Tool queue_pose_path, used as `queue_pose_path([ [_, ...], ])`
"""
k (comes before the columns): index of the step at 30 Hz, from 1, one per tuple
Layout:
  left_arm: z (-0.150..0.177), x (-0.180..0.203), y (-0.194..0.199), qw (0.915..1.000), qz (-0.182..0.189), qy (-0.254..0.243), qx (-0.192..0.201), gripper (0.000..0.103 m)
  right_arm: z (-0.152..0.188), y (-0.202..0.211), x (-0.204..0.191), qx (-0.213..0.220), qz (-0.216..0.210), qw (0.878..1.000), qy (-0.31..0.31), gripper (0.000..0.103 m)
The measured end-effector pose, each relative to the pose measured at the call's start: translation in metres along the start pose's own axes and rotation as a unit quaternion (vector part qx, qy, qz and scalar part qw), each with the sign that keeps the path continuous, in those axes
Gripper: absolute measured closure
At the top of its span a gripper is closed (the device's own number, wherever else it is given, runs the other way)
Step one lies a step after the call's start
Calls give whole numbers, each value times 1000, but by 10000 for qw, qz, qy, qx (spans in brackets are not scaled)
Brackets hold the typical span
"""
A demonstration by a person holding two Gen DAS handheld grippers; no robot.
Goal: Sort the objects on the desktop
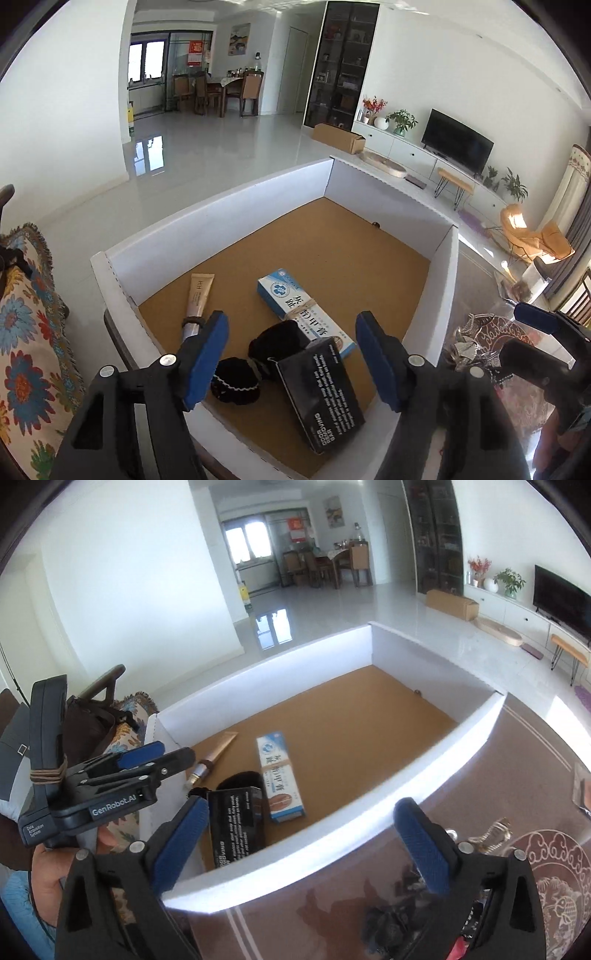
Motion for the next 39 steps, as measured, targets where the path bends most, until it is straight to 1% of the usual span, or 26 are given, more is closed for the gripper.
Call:
queue_pose_path([
  [1,0,15,7,9998,57,-140,104,9,11,12,16,62,165,9998,-85,0],
  [2,3,31,13,9993,113,-299,193,7,25,24,33,87,352,9992,-171,0],
  [5,14,74,30,9969,387,-620,282,7,77,59,84,68,913,9942,-556,0],
  [7,25,100,40,9946,728,-689,258,7,119,76,115,-44,1183,9889,-898,0],
  [10,47,140,52,9883,1263,-843,155,7,189,96,165,-326,1665,9766,-1320,0],
  [12,66,168,54,9820,1548,-1084,-3,7,232,103,192,-566,1988,9664,-1526,0],
  [14,88,193,53,9756,1690,-1392,-180,7,270,106,214,-792,2198,9565,-1747,0],
  [17,121,220,45,9672,1783,-1759,-431,7,305,108,232,-955,2384,9462,-1970,0],
  [19,137,228,34,9638,1831,-1828,-640,7,316,105,232,-990,2438,9440,-1992,0],
  [21,151,233,26,9616,1881,-1841,-783,7,320,101,229,-1024,2436,9445,-1953,0],
  [26,170,229,8,9616,1709,-1906,-987,7,314,91,216,-999,2544,9480,-1634,0],
  [28,175,224,3,9628,1676,-1856,-1024,7,315,89,213,-1020,2615,9476,-1523,0],
  [36,189,208,-14,9675,1663,-1553,-1107,7,314,88,211,-981,2630,9477,-1518,0],
  [39,187,209,-9,9682,1723,-1522,-985,7,314,88,211,-979,2630,9477,-1518,0],
])
Point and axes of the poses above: each gripper's, at about its wrist camera, not at the fingertips, and y roughly against the way its jaws point, x to its right, z to its underside, the point moved 6 cm from there along -y, roughly the way its jaws point, and after that the axes turned 14 degrees about z, right-handed, at the moved point
